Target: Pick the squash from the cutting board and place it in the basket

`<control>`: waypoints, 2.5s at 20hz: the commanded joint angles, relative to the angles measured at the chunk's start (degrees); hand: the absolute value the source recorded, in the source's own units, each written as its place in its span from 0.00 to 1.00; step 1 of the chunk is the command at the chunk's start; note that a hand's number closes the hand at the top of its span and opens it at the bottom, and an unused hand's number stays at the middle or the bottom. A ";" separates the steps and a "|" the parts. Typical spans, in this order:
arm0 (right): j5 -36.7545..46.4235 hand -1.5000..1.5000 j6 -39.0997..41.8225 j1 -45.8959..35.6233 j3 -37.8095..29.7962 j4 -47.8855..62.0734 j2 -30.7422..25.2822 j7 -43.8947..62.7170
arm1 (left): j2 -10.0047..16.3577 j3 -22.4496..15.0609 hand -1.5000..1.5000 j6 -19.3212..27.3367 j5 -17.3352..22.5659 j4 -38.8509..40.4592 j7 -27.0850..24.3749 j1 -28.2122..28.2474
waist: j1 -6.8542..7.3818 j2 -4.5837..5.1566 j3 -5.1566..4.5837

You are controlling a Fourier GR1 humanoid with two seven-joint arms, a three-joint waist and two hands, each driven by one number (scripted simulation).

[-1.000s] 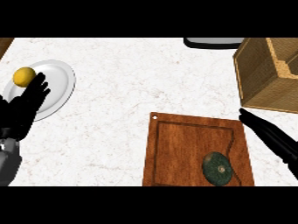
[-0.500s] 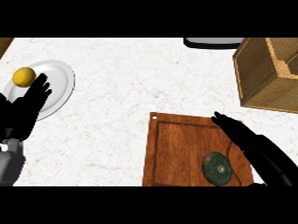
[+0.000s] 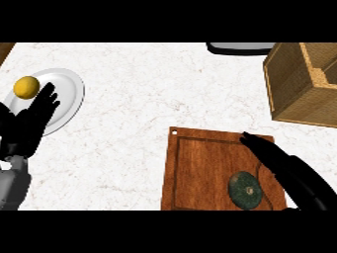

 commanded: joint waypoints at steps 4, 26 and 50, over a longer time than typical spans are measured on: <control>-0.88 0.00 -0.21 0.40 -0.35 4.04 0.92 -5.88 | 0.08 3.63 0.50 -3.41 -0.97 4.76 -2.00 -2.50 | -0.08 0.06 0.00; 17.52 1.00 -10.12 4.10 8.91 9.92 0.24 -11.07 | -4.93 4.30 0.50 -2.70 -5.50 -0.97 2.25 -1.44 | -0.07 0.01 0.00; 20.32 1.00 -17.30 23.29 36.13 -5.82 14.35 7.18 | -5.21 6.31 0.50 -5.87 -5.47 -3.74 2.38 0.45 | -0.15 -0.19 0.05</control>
